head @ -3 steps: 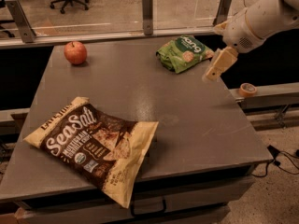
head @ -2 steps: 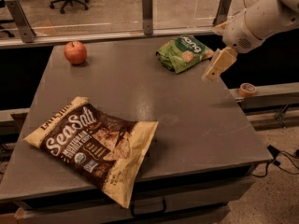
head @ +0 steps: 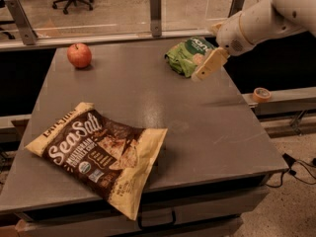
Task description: Move green rice chip bag near brown chip bag
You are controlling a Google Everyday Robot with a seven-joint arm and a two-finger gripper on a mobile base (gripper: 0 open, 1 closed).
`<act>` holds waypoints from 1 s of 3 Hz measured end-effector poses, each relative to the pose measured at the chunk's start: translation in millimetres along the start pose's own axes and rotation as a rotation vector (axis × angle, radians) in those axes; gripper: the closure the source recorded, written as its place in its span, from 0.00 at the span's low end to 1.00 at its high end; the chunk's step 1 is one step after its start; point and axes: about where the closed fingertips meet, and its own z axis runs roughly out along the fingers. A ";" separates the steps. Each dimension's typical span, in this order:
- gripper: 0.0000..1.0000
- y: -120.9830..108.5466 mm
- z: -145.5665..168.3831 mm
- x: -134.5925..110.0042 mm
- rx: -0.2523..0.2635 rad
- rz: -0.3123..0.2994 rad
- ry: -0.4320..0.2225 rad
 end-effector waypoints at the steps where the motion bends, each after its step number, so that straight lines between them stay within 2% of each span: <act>1: 0.00 -17.8 33.3 -23.8 0.017 0.013 -0.077; 2: 0.00 -30.8 72.1 -32.7 0.019 0.055 -0.119; 3: 0.00 -39.1 99.1 -26.0 0.026 0.139 -0.126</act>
Offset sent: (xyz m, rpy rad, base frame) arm 0.1007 0.0779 -0.0305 0.1981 -0.0232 -0.0362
